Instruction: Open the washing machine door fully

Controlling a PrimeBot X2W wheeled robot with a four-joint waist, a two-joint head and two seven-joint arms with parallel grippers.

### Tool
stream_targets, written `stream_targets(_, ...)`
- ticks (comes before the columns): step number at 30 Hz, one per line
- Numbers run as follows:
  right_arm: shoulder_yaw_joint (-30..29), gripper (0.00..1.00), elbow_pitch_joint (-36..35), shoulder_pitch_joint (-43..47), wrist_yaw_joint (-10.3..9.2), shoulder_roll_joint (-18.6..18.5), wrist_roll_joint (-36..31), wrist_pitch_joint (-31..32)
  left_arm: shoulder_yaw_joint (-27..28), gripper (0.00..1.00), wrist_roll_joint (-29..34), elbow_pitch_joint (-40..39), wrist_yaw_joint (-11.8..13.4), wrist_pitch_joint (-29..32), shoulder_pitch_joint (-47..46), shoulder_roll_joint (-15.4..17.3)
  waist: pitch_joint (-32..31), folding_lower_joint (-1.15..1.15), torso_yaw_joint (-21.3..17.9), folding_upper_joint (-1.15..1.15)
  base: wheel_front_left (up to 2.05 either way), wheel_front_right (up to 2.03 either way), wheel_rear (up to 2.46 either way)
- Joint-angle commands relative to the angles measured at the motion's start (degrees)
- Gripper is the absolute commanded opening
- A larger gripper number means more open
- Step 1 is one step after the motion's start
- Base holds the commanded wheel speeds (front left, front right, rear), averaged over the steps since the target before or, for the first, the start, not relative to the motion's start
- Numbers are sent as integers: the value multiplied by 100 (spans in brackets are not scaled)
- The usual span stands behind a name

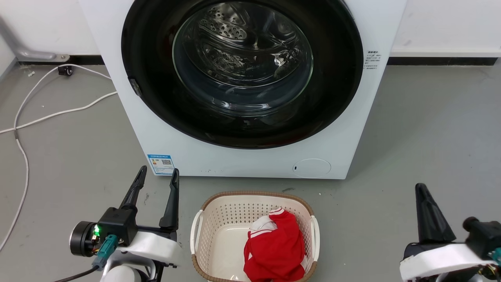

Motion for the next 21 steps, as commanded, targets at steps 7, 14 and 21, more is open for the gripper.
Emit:
stream_targets(7, 17, 0, 51, -208, -2, 17, 2300, -438, 30, 100, 0, 12, -13, -15, 25, -38, 13, 0, -6, 0, 0, 0, 0)
stream_targets(14, 119, 0, 109, -547, -2, 16, 5668, -586, 73, 100, 2, -31, -23, -15, 14, -49, 51, 0, -31, 0, 0, 0, 0)
stream_targets(21, -99, 0, 520, -1372, -1, 12, 7680, -344, 147, 100, 11, -128, -25, -14, -99, -39, 283, 0, -90, 0, 0, 0, 0)
